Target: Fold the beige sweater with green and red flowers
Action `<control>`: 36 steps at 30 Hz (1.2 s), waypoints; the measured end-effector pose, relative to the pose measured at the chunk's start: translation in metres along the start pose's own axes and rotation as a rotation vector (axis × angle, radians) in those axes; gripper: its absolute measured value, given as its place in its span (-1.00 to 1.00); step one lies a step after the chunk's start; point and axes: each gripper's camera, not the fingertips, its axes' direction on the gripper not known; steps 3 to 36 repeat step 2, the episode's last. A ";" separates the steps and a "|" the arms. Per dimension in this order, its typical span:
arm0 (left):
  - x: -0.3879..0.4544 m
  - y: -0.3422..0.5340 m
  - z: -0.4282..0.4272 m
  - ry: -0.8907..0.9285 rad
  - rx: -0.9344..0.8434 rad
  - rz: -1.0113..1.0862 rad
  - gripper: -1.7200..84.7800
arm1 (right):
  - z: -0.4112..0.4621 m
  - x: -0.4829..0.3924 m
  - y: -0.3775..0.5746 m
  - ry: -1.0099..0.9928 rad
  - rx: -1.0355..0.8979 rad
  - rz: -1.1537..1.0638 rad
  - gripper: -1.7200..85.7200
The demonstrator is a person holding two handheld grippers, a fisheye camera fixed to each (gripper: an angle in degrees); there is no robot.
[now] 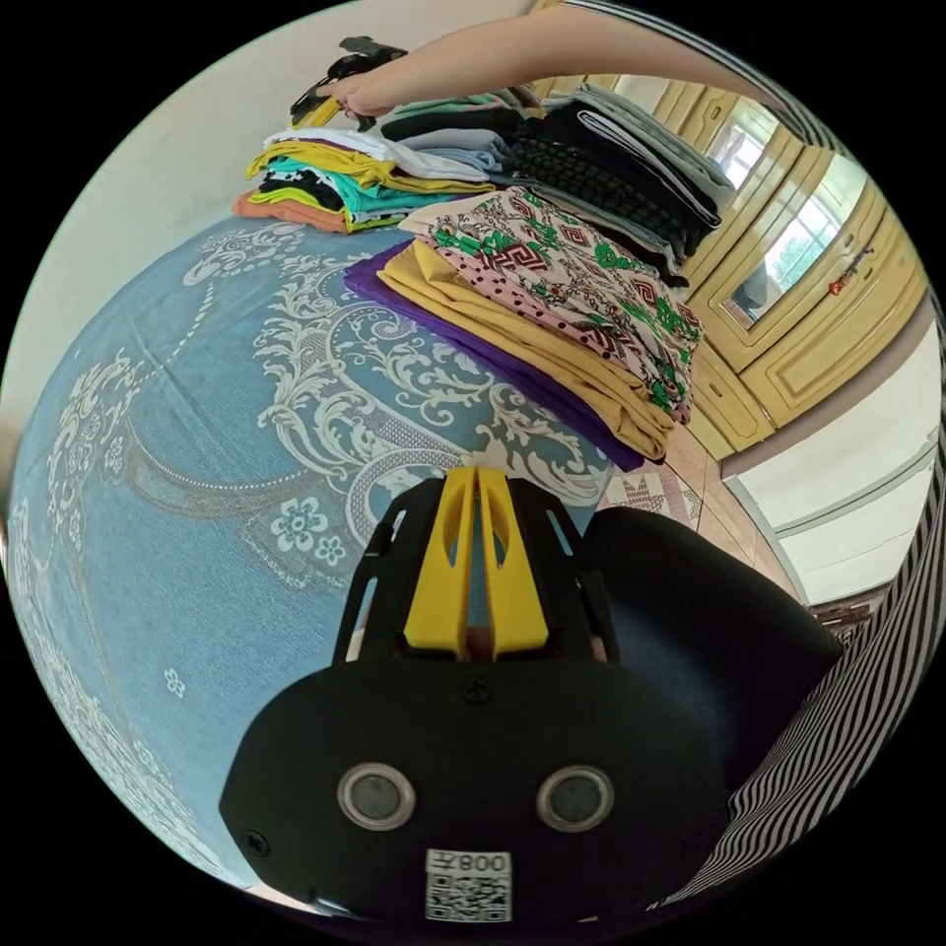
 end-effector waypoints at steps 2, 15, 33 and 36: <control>-0.001 0.003 -0.009 0.000 0.005 0.008 -0.96 | 0.007 -0.010 -0.001 0.025 0.012 0.018 -0.80; -0.001 0.003 -0.009 0.000 0.005 0.008 -0.96 | 0.007 -0.010 -0.001 0.025 0.012 0.018 -0.80; -0.001 0.003 -0.009 0.000 0.005 0.008 -0.96 | 0.007 -0.010 -0.001 0.025 0.012 0.018 -0.80; -0.001 0.003 -0.009 0.000 0.005 0.008 -0.96 | 0.007 -0.010 -0.001 0.025 0.012 0.018 -0.80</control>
